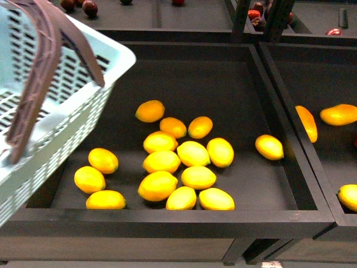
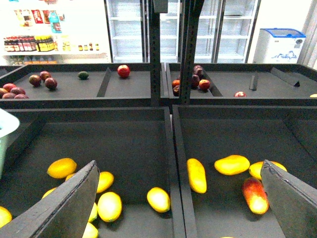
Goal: Pick mango and avocado into basket
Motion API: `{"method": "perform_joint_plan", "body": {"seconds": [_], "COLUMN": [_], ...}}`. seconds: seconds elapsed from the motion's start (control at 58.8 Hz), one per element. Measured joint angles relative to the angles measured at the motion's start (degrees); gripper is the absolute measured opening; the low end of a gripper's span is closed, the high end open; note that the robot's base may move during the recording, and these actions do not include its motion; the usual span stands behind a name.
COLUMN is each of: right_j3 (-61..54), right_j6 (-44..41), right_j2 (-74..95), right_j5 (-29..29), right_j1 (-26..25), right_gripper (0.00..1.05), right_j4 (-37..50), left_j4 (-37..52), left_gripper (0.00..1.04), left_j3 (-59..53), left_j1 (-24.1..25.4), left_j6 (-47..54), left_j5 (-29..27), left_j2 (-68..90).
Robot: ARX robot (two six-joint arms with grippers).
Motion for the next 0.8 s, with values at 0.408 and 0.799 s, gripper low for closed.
{"method": "perform_joint_plan", "body": {"seconds": [0.408, 0.799], "right_j3": [-0.02, 0.00], "right_j6": [0.00, 0.00], "right_j2": [0.00, 0.00], "right_j5": [0.00, 0.02], "right_j1": [0.00, 0.00], "right_gripper": [0.97, 0.97], "right_j4": [0.00, 0.00], "left_j4": [0.02, -0.90], "left_gripper": [0.06, 0.06], "left_j3": [21.59, 27.19], "left_j1": [-8.96, -19.30], "left_j6": [3.04, 5.55], "left_j5": [14.16, 17.92], "left_j2": [25.33, 27.85]}}
